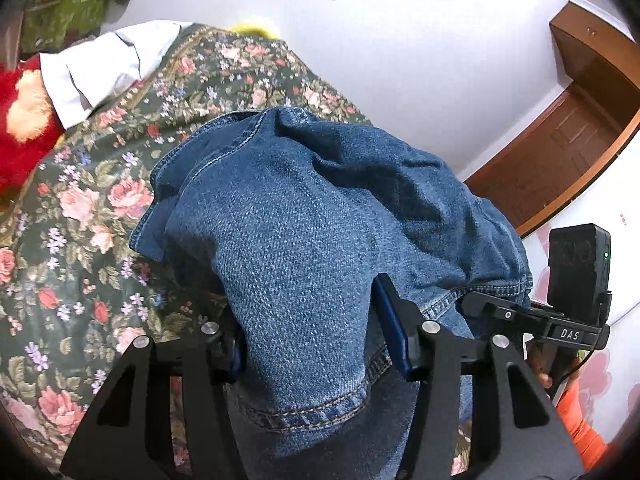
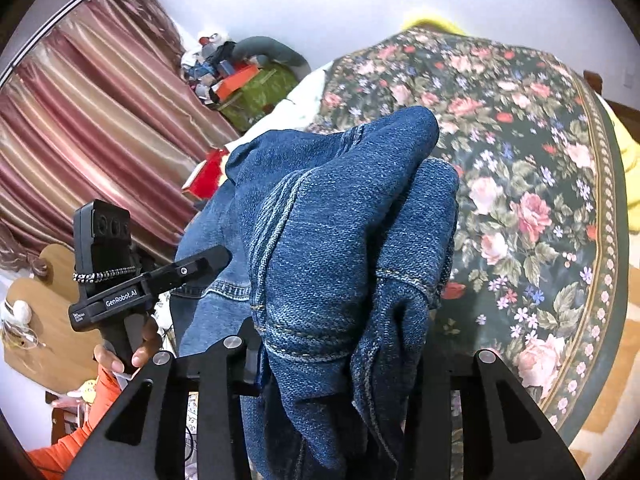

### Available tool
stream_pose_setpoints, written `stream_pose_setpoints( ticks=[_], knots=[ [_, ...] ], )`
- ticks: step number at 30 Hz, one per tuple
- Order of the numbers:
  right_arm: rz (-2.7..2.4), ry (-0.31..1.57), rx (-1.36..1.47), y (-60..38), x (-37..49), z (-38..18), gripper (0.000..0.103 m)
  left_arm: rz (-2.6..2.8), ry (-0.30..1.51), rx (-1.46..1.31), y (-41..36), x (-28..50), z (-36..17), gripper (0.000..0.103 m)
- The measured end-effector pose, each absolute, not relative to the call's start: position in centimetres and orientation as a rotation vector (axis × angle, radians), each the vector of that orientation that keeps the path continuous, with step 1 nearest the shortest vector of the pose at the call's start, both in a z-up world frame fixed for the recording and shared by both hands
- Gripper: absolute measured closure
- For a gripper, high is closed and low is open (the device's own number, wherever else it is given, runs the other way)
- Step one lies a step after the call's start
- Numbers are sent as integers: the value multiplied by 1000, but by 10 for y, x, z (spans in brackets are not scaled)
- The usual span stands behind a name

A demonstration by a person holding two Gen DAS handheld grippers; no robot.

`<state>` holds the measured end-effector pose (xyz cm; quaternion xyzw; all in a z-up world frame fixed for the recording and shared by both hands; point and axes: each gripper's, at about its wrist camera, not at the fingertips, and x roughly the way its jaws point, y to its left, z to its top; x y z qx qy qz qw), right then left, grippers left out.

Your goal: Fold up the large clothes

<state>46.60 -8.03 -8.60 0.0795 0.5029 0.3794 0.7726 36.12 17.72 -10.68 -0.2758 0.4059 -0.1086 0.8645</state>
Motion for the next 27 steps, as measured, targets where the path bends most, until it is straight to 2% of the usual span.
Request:
stream_pose_setpoints(
  ticks=[3, 10, 21, 24, 27],
  knots=[
    [842, 1106, 177, -67, 462, -88, 65, -210, 855, -611, 195, 354, -115, 49],
    [845, 1233, 163, -17, 473, -141, 65, -126, 949, -673, 234, 348, -169, 50],
    [830, 1295, 71, 38, 480, -202, 65, -38, 1003, -702, 282, 348, -226, 50],
    [809, 1296, 28, 44, 485, -214, 61, -37, 997, -679, 284, 350, -233, 49],
    [790, 1294, -23, 47, 487, -225, 50, -26, 998, -638, 281, 353, -235, 48]
  ],
)
